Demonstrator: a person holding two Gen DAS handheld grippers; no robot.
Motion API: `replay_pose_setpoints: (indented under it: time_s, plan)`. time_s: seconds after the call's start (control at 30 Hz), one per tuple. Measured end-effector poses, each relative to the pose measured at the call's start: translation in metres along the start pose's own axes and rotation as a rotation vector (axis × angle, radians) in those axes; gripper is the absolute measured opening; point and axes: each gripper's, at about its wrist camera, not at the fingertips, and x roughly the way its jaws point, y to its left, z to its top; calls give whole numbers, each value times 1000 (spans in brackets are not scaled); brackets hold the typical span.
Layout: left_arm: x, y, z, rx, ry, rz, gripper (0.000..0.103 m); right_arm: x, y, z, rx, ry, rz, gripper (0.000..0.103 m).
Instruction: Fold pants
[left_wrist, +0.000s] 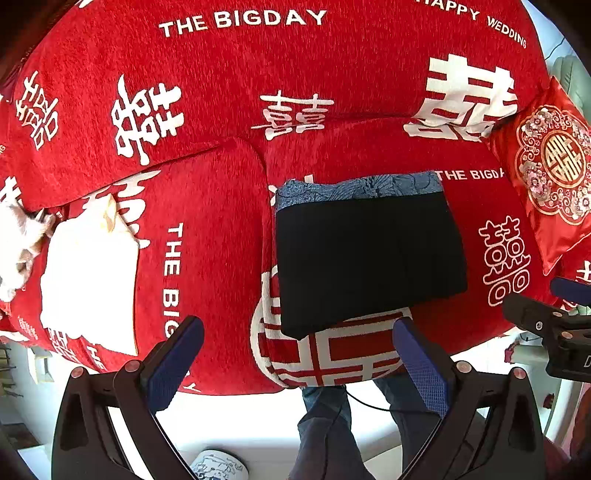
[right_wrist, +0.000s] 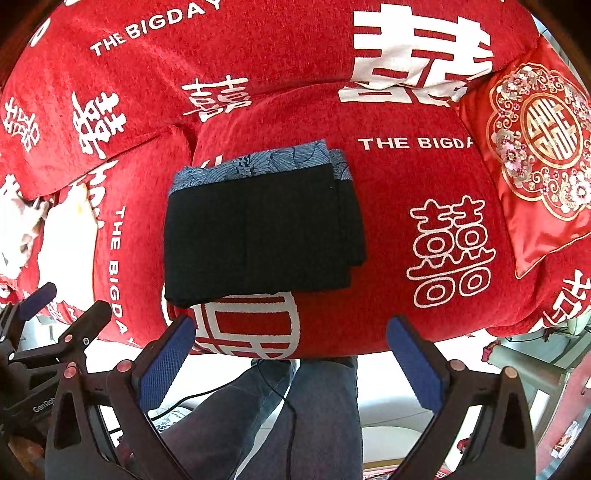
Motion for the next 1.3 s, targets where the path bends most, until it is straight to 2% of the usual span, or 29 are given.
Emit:
replay_pose_setpoints:
  time_s: [1.3]
  plan:
    - [-3, -2, 0, 20, -4, -19, 102, -9, 6, -2, 3, -22, -28, 103]
